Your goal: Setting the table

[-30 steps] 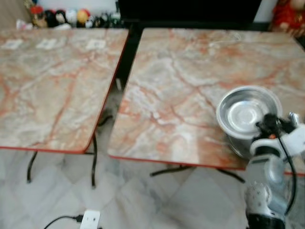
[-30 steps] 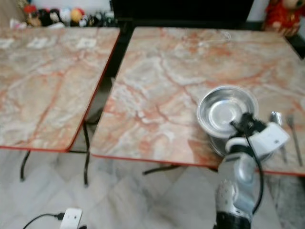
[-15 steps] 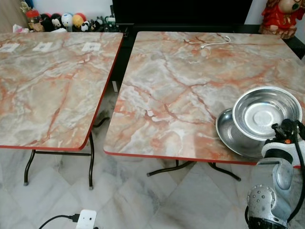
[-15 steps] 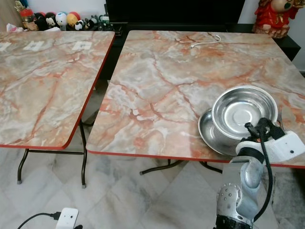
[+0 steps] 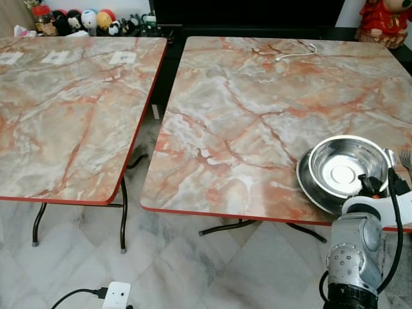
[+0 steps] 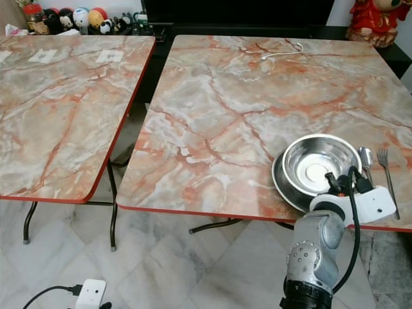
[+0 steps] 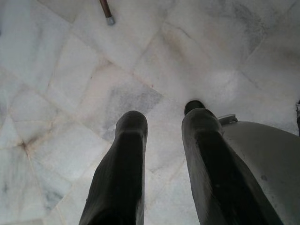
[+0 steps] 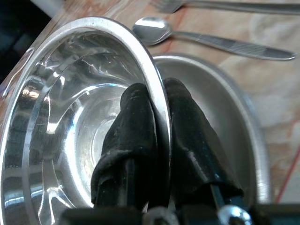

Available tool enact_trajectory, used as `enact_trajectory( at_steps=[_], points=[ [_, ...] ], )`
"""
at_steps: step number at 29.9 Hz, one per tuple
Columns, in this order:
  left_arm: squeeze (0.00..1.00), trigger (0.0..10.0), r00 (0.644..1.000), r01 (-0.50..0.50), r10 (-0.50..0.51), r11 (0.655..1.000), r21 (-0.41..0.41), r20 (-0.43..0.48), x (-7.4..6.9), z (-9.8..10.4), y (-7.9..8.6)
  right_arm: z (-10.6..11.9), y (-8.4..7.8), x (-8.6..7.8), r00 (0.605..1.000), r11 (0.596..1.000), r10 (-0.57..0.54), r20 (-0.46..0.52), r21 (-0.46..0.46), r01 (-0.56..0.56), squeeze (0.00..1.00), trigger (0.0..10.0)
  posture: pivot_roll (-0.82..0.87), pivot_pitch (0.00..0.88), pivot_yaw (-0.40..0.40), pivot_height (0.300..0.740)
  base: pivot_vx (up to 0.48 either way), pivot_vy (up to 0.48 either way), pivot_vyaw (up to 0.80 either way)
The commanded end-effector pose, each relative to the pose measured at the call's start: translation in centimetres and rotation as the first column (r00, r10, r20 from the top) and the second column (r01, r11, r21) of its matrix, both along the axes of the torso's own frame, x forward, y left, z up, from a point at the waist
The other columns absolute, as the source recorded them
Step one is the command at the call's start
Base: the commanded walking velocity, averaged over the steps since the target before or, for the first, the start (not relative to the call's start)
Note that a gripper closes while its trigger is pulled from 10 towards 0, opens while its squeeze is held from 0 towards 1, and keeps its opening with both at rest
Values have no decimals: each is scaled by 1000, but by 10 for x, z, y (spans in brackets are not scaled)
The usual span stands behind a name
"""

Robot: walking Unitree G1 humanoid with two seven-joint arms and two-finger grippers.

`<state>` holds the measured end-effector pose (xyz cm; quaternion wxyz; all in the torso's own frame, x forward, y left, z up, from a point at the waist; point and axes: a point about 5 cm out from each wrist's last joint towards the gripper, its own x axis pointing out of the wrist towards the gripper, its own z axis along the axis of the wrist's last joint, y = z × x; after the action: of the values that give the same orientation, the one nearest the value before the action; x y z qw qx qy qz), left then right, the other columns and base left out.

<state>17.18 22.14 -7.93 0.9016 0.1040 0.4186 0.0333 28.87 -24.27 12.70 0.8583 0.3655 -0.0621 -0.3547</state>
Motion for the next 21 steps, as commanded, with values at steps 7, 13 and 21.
enact_trajectory(
  at_steps=[7,13,21],
  points=[
    [0,10000,999,7,-7,1000,13,-33,-7,-3,4,-2,-2,-1,1000,999,-25,-4,22,25,0,10000,-27,135,18,740,0,0,0],
    [0,10000,999,8,-8,1000,14,-34,-8,-3,3,-5,1,4,1000,999,4,-6,38,-4,67,10000,-25,125,17,740,0,0,0],
    [0,10000,999,11,-10,1000,16,-33,-9,-3,3,-8,3,8,1000,998,18,-24,56,-16,71,10000,-24,117,18,740,0,0,0]
  ],
)
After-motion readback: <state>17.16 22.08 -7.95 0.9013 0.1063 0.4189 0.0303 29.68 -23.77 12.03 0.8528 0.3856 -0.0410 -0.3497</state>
